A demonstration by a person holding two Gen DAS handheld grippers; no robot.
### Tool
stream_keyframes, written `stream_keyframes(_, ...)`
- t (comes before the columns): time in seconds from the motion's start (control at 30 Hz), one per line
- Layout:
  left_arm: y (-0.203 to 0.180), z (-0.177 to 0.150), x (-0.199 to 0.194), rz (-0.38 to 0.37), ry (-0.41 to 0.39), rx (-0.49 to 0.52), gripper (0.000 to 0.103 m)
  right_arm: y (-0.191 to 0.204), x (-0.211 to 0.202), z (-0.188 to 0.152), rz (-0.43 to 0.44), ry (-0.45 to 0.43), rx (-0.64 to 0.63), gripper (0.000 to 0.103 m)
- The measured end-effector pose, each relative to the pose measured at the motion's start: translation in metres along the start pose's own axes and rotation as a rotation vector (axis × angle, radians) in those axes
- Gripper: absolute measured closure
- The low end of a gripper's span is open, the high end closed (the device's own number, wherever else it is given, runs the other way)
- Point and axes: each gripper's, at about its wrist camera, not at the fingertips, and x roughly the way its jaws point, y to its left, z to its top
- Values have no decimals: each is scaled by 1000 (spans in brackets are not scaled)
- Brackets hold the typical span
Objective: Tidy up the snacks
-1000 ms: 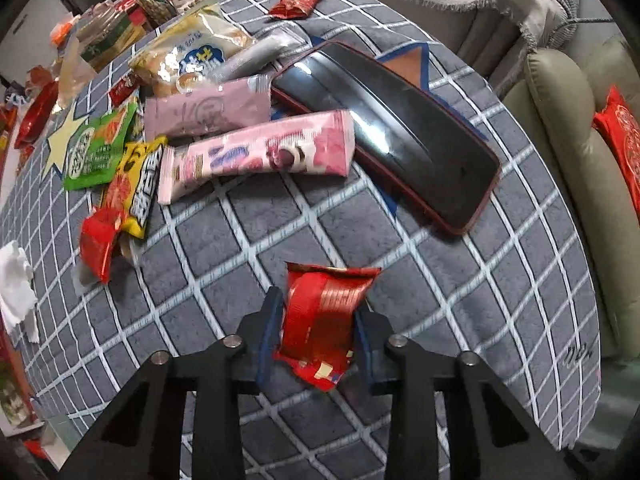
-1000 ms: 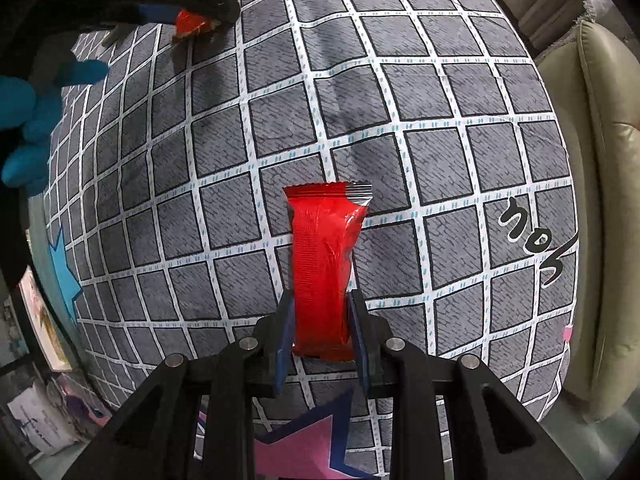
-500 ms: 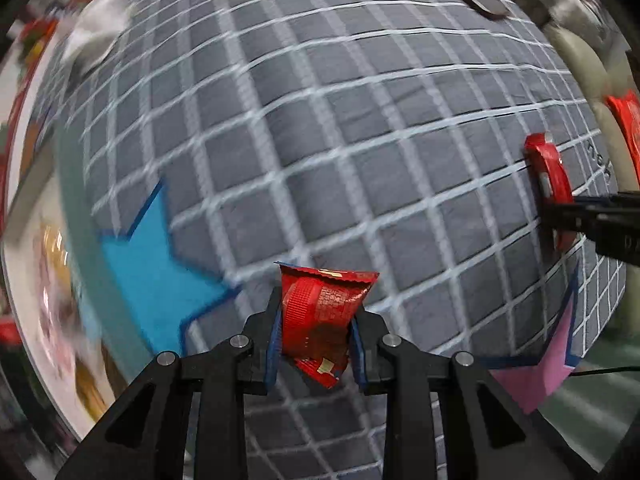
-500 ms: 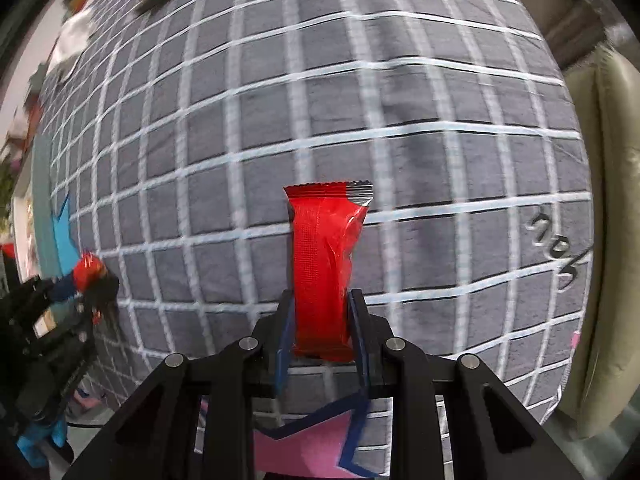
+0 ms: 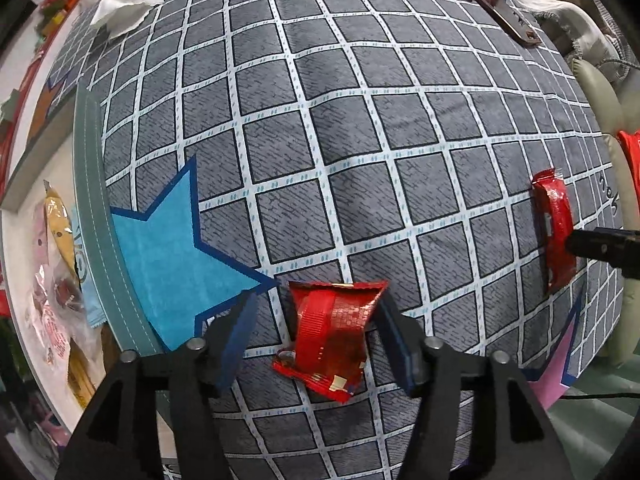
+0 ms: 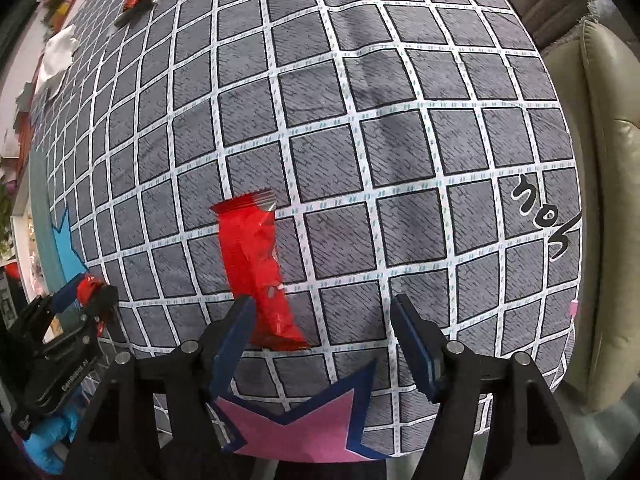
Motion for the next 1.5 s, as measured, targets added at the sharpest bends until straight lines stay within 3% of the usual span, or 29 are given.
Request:
stream_keyframes(0.13, 4, -3, 16, -10, 21, -12, 22, 17, 13, 15, 3, 22, -8, 32)
stream_keyframes(0.23, 6, 4, 27, -11, 34, 1, 14, 44, 19, 37, -48, 25, -46, 29)
stream_keyframes(0.3, -4, 18, 40, -4, 67, 17, 0, 57, 28, 40, -70, 31, -79, 18)
stream_keyframes(0.4, -7, 22, 50, -1, 71, 18, 0, 81, 42, 41, -103, 76, -114, 0)
stream_keyframes(0.47, -7, 23, 53, -1, 69, 17, 0, 90, 51, 37, -141, 93, -136, 0)
stream_keyframes(0.63, -6, 26, 57, 0, 46, 18, 0, 117, 59, 48, -139, 71, -141, 0)
stream_keyframes(0.9, -7, 18, 45, 2, 42, 16, 0, 85, 37, 24, -130, 49, -137, 0)
stream_keyframes(1.5, -9, 16, 43, 4, 37, 5, 0, 88, 40, 29, -131, 19, -158, 0)
